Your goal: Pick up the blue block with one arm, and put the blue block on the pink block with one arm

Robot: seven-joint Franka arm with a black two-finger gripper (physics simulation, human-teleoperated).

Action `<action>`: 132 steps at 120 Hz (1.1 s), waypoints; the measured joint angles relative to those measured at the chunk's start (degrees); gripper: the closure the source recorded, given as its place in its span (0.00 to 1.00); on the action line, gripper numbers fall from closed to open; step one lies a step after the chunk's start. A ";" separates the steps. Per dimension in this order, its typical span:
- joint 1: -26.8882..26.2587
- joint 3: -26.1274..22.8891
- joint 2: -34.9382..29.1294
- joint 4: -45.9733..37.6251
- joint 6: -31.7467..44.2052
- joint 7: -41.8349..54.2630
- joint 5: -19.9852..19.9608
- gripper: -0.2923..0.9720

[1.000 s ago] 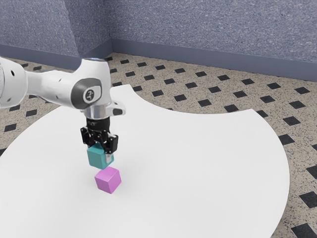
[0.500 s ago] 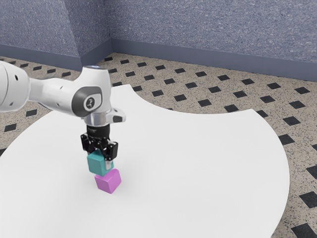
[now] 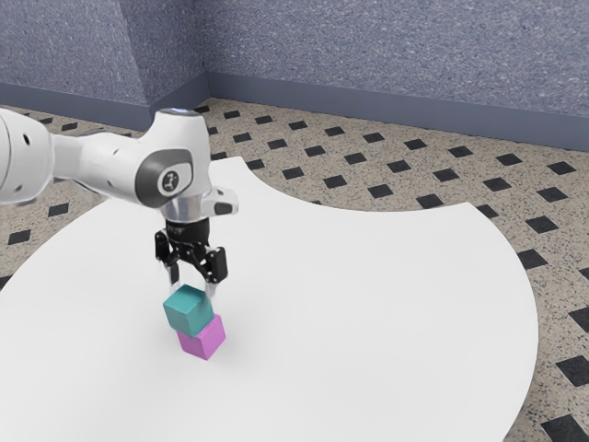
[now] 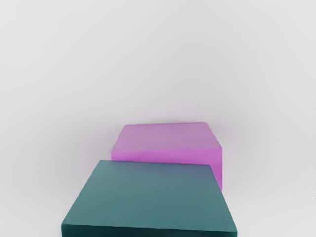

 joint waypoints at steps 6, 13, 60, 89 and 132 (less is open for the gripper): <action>0.03 0.11 -0.35 0.85 -0.20 0.05 0.46 0.25; 0.01 0.28 -0.61 2.08 -0.62 0.11 0.91 0.24; -0.14 0.47 -4.97 14.61 -7.77 0.34 6.12 0.23; 0.03 -0.31 -6.53 23.37 -16.80 0.46 9.40 0.23; -1.48 -0.06 -6.72 22.00 -21.03 0.38 11.24 0.23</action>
